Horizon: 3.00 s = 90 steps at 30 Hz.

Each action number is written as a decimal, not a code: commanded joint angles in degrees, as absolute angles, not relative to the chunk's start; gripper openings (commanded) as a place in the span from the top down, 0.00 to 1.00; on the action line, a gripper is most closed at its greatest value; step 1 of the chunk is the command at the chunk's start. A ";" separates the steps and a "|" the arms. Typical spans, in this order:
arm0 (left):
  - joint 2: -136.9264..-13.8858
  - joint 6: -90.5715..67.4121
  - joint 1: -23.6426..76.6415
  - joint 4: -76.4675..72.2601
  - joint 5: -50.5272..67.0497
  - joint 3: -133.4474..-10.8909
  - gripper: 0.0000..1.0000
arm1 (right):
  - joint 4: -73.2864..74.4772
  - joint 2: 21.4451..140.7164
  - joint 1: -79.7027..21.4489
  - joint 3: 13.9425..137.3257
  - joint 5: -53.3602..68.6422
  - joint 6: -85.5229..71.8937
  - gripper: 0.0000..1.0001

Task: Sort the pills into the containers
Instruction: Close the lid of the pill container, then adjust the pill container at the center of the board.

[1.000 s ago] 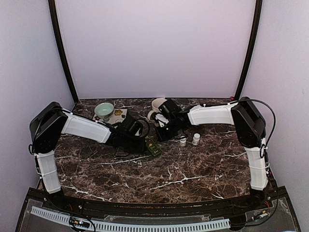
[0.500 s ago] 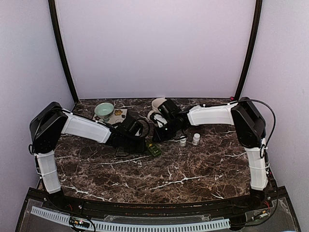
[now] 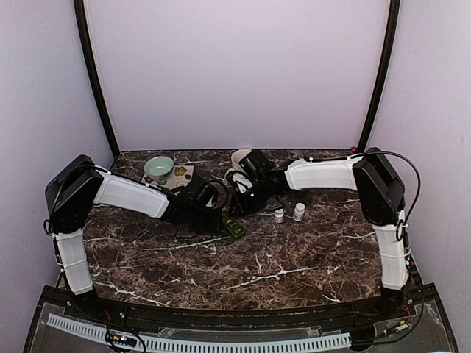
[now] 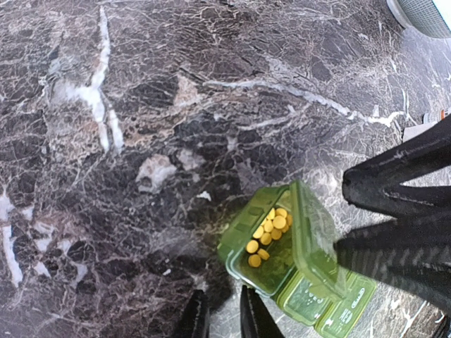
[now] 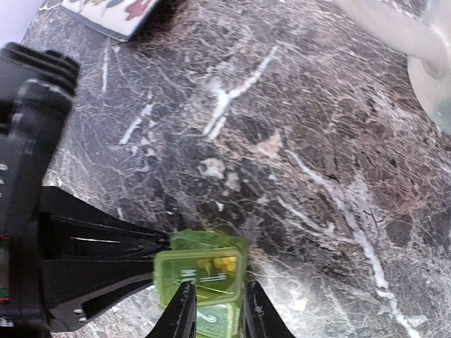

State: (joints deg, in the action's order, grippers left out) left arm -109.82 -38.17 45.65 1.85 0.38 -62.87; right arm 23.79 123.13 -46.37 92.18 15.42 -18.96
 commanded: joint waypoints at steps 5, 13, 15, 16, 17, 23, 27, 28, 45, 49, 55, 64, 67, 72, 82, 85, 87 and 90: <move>-110.74 -37.62 45.09 3.94 -0.18 -62.84 0.83 | 24.59 125.72 -47.31 95.26 17.31 -18.65 0.74; -110.74 -37.62 45.00 3.79 -0.08 -62.81 0.83 | 25.21 126.86 -47.35 95.85 16.81 -18.40 0.71; -110.74 -37.62 45.00 3.82 0.00 -62.78 0.83 | 25.67 127.19 -47.29 96.33 16.71 -18.15 0.71; -110.74 -37.62 45.00 3.80 0.00 -62.76 0.83 | 26.00 127.38 -47.29 96.61 16.63 -18.07 0.70; -110.74 -37.62 45.00 3.86 0.00 -62.75 0.83 | 26.30 127.54 -47.29 96.87 16.50 -17.98 0.69; -110.74 -37.57 44.91 3.86 0.00 -62.62 0.83 | 27.30 128.67 -47.33 98.37 17.47 -17.81 0.66; -110.74 -37.53 44.83 3.82 0.00 -62.67 0.83 | 28.76 129.90 -47.37 99.83 18.31 -17.33 0.64; -110.74 -37.49 44.82 3.78 0.00 -62.67 0.83 | 28.86 130.13 -47.37 99.85 18.53 -17.32 0.64; -111.30 -37.53 43.97 3.12 0.39 -62.75 0.84 | 29.84 131.42 -47.55 97.86 20.27 -16.54 0.64; -111.83 -37.53 43.87 3.16 0.66 -63.29 0.83 | 29.55 131.49 -47.55 96.69 20.73 -16.35 0.65; -112.34 -37.54 43.73 3.12 0.84 -63.54 0.84 | 28.84 131.46 -47.81 94.97 20.19 -16.46 0.68; -110.87 -37.18 43.52 3.60 0.57 -63.00 0.84 | 26.66 129.21 -47.48 95.26 20.89 -17.35 0.57; -109.25 -36.27 43.51 3.86 -0.13 -62.69 0.84 | 26.86 128.24 -46.95 96.83 19.66 -17.45 0.46; -107.45 -34.56 43.47 4.77 -1.18 -62.62 0.84 | 26.44 126.72 -46.06 97.58 18.64 -17.54 0.41; -101.38 -32.26 43.43 8.13 -4.50 -61.00 0.83 | 23.82 121.74 -45.61 98.95 18.55 -17.89 0.40; -98.35 -31.62 43.49 9.34 -6.54 -60.19 0.83 | 25.52 120.85 -45.52 100.80 17.24 -17.24 0.40; -95.53 -30.98 43.49 9.62 -8.05 -59.36 0.83 | 26.32 119.82 -45.50 101.09 16.22 -16.61 0.40; -92.04 -28.60 43.49 6.58 -9.58 -56.88 0.82 | 27.05 117.51 -45.50 99.84 14.07 -16.02 0.40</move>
